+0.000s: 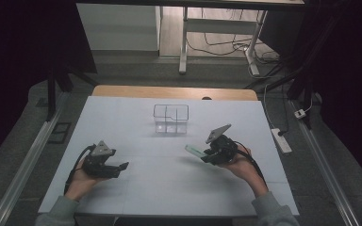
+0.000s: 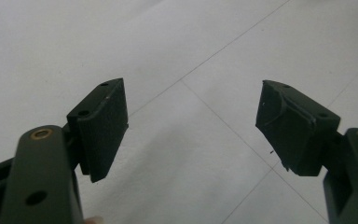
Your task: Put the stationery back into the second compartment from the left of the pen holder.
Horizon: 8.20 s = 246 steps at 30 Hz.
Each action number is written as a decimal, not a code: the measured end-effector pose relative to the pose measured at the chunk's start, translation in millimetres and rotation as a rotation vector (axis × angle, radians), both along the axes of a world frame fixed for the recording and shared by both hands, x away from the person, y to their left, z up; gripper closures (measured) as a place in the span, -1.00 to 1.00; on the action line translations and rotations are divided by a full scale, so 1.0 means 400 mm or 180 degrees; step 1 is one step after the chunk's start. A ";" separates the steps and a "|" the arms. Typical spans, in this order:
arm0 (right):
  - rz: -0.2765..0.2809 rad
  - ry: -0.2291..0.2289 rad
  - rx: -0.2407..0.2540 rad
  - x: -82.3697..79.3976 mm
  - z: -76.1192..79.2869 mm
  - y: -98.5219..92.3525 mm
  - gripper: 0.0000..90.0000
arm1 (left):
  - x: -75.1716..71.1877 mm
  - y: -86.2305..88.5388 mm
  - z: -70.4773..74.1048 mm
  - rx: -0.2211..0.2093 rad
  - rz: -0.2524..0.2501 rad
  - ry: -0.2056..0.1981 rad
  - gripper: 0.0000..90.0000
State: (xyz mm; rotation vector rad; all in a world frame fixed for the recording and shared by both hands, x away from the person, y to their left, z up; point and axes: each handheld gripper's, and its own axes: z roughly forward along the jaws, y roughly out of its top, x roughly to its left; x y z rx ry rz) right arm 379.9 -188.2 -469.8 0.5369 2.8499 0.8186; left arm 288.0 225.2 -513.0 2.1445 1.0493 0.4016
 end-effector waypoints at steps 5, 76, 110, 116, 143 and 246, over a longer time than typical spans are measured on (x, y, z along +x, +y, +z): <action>-0.0009 -0.0025 0.0073 -0.002 0.010 -0.004 0.48 | 0.000 0.000 0.000 -0.0033 -0.0020 0.0015 -0.45; 0.0930 0.0041 -0.0098 -0.064 -0.035 0.211 0.48 | 0.000 -0.087 0.023 0.0107 -0.0561 0.0046 -0.47; 0.1176 0.0063 -0.0224 -0.077 -0.046 0.249 0.48 | 0.059 -0.325 0.051 0.0845 -0.1654 0.0109 -0.30; 0.1186 0.0084 -0.0228 -0.077 -0.047 0.250 0.48 | 0.058 -0.339 0.039 0.0937 -0.1765 0.0128 -0.08; 0.0784 0.0121 0.0190 -0.057 -0.004 0.212 -0.03 | 0.044 -0.334 0.028 0.1014 -0.1832 -0.0054 0.46; -0.0418 0.0162 0.1607 -0.038 0.021 0.135 0.63 | 0.074 -0.366 0.016 0.0255 -0.0780 -0.0514 0.30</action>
